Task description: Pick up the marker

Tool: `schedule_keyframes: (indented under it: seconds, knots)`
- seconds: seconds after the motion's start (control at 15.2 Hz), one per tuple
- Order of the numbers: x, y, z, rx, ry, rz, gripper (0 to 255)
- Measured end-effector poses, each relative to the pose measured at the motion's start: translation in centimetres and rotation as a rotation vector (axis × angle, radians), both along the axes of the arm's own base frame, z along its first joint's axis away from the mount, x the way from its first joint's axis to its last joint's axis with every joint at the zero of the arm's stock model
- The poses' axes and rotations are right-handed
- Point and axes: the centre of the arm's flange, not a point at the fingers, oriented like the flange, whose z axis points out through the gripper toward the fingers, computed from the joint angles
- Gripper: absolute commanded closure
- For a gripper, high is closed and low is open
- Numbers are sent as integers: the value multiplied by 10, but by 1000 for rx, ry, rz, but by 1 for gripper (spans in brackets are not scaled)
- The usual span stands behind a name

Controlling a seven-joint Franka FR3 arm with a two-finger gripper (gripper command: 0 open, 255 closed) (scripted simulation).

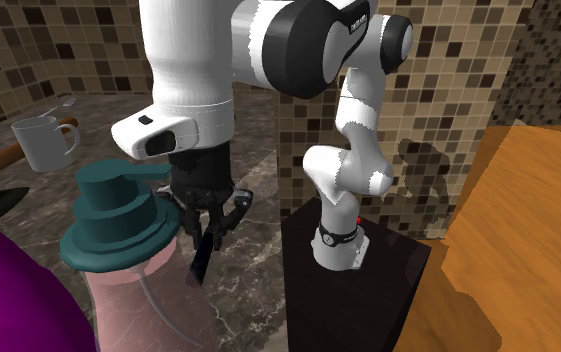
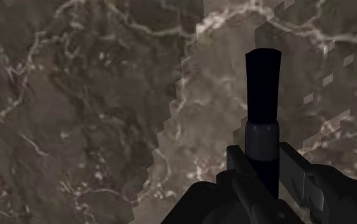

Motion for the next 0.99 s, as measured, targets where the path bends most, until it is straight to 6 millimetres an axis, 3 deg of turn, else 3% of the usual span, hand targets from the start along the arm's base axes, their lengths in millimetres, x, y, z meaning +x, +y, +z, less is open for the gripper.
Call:
schedule_keyframes:
  seconds: [0.2,0.99]
  knots:
    - [-1,-1,6,0,0,0,255]
    - [0,0,67,0,0,0,255]
